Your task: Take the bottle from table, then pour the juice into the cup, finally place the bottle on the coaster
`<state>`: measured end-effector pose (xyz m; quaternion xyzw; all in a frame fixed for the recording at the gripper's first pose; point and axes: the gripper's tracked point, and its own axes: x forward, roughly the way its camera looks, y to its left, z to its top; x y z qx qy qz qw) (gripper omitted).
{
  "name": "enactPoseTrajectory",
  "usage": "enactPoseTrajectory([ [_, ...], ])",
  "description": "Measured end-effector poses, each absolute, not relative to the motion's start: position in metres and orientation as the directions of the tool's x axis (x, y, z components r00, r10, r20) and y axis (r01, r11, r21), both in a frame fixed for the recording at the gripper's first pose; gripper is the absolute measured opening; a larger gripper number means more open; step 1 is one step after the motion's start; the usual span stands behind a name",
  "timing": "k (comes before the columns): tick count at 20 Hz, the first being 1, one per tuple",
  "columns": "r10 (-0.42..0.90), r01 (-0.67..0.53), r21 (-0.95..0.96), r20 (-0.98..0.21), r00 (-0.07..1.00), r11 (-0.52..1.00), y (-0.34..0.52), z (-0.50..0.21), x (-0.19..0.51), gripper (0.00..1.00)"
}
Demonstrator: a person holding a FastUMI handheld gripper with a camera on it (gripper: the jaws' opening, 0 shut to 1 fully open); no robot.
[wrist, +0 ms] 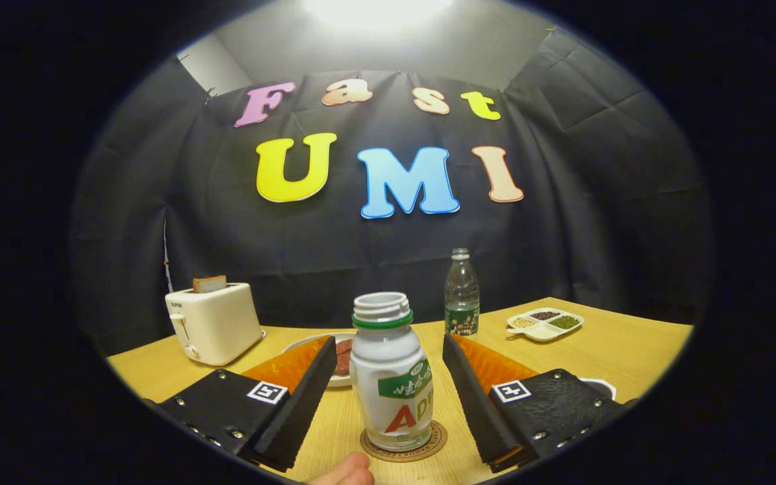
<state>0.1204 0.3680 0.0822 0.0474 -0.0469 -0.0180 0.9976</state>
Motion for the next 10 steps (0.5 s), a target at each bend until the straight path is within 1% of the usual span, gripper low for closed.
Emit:
enactPoseTrajectory([
  [3, -0.016, -0.001, 0.111, 0.152, 0.988, 0.994, 0.372, 0.118, 0.106, 0.95],
  [7, -0.015, -0.009, 0.108, 0.221, 0.975, 0.994, 0.373, 0.159, 0.085, 0.95],
  [10, -0.013, -0.016, 0.121, 0.238, 0.971, 0.993, 0.371, 0.17, 0.072, 0.95],
])
